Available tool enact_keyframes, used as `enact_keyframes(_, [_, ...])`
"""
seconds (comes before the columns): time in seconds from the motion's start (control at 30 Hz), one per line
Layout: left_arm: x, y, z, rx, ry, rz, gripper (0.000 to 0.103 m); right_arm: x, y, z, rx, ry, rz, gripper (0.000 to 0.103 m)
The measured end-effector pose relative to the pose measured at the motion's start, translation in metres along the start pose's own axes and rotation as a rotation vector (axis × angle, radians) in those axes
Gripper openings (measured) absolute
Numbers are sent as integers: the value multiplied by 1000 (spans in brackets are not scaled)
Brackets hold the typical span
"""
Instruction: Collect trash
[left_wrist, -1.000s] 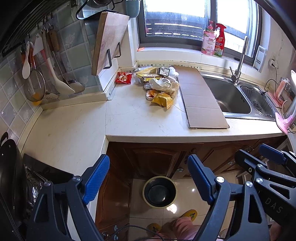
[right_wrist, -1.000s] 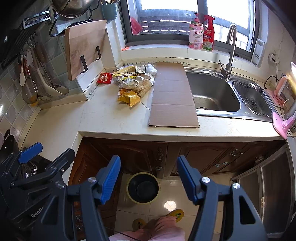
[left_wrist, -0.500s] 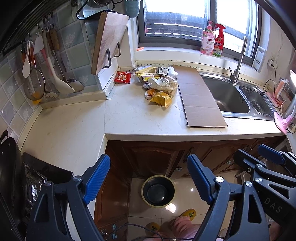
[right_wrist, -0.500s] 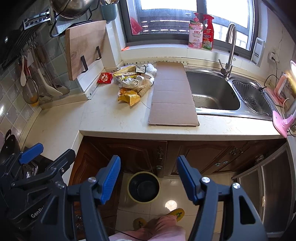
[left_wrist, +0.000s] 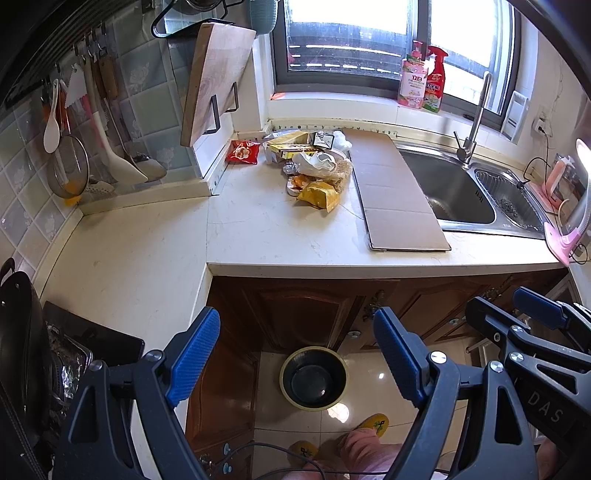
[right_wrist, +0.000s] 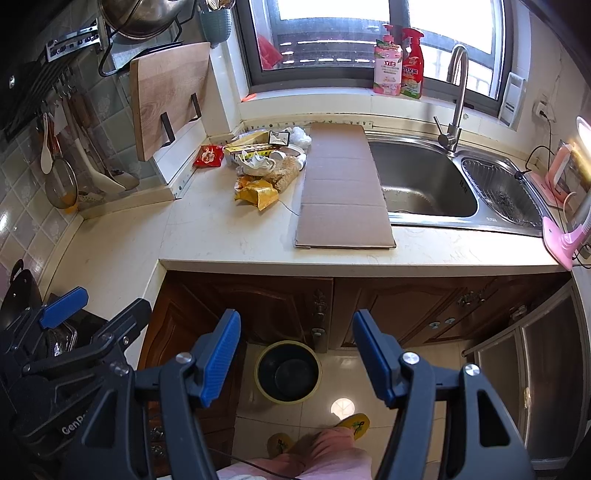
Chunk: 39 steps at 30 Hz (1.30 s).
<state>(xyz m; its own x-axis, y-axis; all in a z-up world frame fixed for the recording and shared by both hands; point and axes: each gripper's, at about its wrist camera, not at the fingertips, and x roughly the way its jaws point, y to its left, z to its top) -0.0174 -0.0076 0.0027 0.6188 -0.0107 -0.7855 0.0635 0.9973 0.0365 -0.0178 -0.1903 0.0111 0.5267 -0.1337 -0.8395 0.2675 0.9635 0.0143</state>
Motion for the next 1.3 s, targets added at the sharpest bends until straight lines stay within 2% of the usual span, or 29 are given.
enact_keyframes(0.33, [-9,-8,-2,9,-11,-16,83,-7,-2,-3,17,-14,-5,64])
enact_keyframes(0.77, [-1,6,22,33,-30,-35,84,-6,3,14,37,-42,-5,64])
enact_keyframes(1.03, [27,14,57,-17,-39,-37,84,16,-6,50,10,-64,-5,64])
enact_keyframes(1.2, [51,13,92,-40,-85,-20,84,51,-22,90,-7,-52,30,64])
enact_keyframes(1.3, [75,11,119,-69,-55,-15,84,78,-31,120,-21,-33,59,64])
